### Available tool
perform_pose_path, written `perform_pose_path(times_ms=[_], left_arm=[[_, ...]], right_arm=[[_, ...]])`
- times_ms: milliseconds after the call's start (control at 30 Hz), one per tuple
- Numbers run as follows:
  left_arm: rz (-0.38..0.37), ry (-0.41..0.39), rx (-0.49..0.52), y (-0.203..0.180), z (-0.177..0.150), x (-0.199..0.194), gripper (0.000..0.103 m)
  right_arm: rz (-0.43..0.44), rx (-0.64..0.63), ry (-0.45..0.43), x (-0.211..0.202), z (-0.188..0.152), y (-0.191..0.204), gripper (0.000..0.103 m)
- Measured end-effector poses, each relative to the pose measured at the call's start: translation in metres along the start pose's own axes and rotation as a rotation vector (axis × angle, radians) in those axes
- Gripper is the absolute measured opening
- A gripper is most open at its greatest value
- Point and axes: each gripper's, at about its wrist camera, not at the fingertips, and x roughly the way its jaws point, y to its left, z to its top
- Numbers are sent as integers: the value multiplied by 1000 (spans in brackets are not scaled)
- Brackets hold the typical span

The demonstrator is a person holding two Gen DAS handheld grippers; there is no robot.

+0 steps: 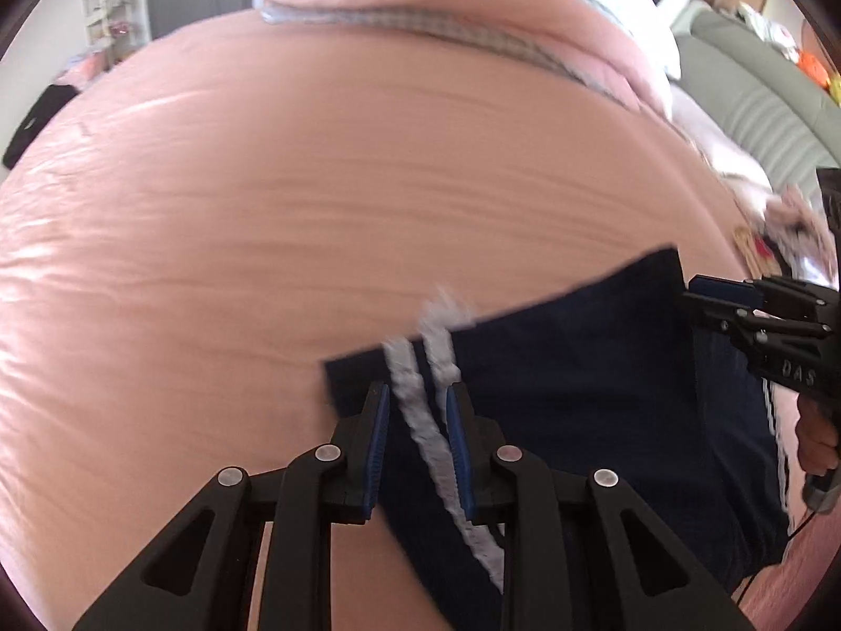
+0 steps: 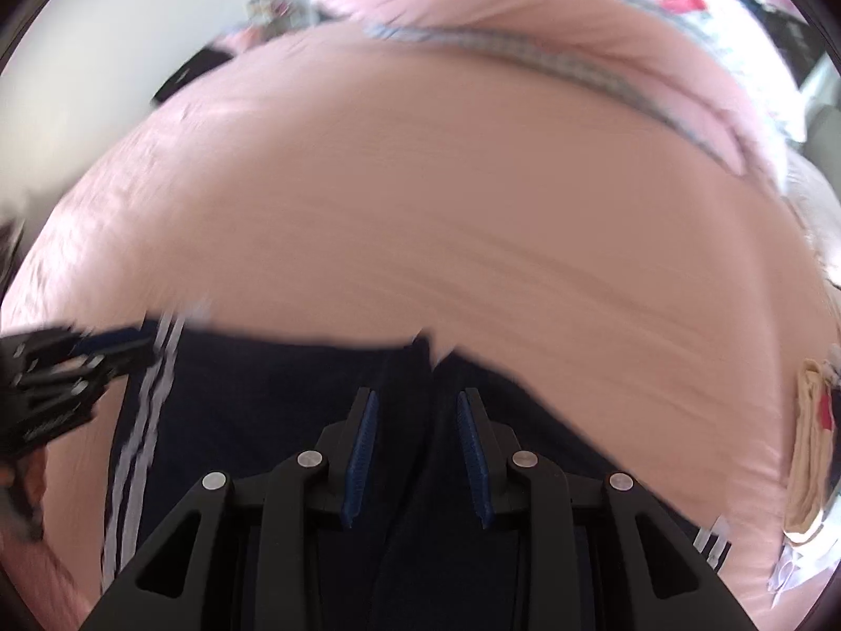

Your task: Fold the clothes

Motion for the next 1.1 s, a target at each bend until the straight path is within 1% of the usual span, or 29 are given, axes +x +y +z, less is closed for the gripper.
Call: perform_pose_path(times_ms=[100, 200, 233, 267, 300, 333, 367, 500, 567, 633, 667, 700, 767, 800, 833, 867, 900, 933, 967, 1000, 1033, 1067, 1100], left_arm=[[28, 5, 11, -3, 5, 4, 20], [38, -22, 5, -5, -1, 4, 20], [48, -26, 9, -6, -2, 4, 20], [59, -30, 13, -7, -2, 5, 17], [68, -35, 17, -8, -3, 5, 12], [71, -46, 16, -8, -3, 4, 11], [63, -65, 7, -9, 0, 0, 6], [57, -133, 6, -7, 7, -13, 5], [55, -164, 5, -5, 6, -20, 5], [62, -177, -2, -3, 4, -22, 5], [75, -178, -9, -2, 4, -19, 5], [92, -162, -12, -1, 5, -13, 5], [106, -88, -29, 5, 1, 7, 5], [105, -59, -42, 9, -1, 15, 5], [99, -75, -61, 10, -2, 11, 5], [96, -92, -79, 12, -2, 6, 6], [109, -118, -89, 14, -1, -3, 6], [120, -139, -101, 16, 0, -11, 6], [119, -142, -122, 22, 1, -14, 6], [119, -144, -144, 29, 2, -18, 7], [110, -139, -171, 36, 2, -20, 8], [63, -103, -218, 46, 1, -16, 10], [27, -73, -267, 53, 0, -11, 15]], right_arm=[[-3, -55, 38, 6, -5, 8, 31], [-6, -107, 72, 12, -10, 16, 31], [-12, -106, 59, 16, -11, 17, 31], [-17, -104, 46, 20, -11, 19, 29], [-15, -104, 29, 21, -11, 19, 20], [-11, -103, 12, 22, -11, 20, 17], [3, -95, -3, 19, -10, 21, 11], [34, -66, -60, 4, -10, 19, 9], [42, -47, -110, -10, -13, 15, 9], [43, -25, -155, -22, -16, 10, 9], [40, -12, -154, -22, -19, 6, 9], [36, -2, -136, -16, -20, 4, 9], [29, 16, -96, -4, -21, -1, 9], [27, 12, -59, 8, -22, 1, 11], [36, 3, -26, 19, -23, 1, 11], [41, 16, -38, 13, -20, 1, 13], [46, 28, -50, 7, -17, 2, 17], [51, 40, -63, 2, -15, 2, 18], [55, 53, -76, -4, -13, 2, 20], [55, 71, -93, -11, -14, -1, 29], [55, 88, -109, -19, -15, -5, 36], [55, 106, -126, -27, -17, -9, 44], [50, 120, -140, -33, -17, -12, 45]])
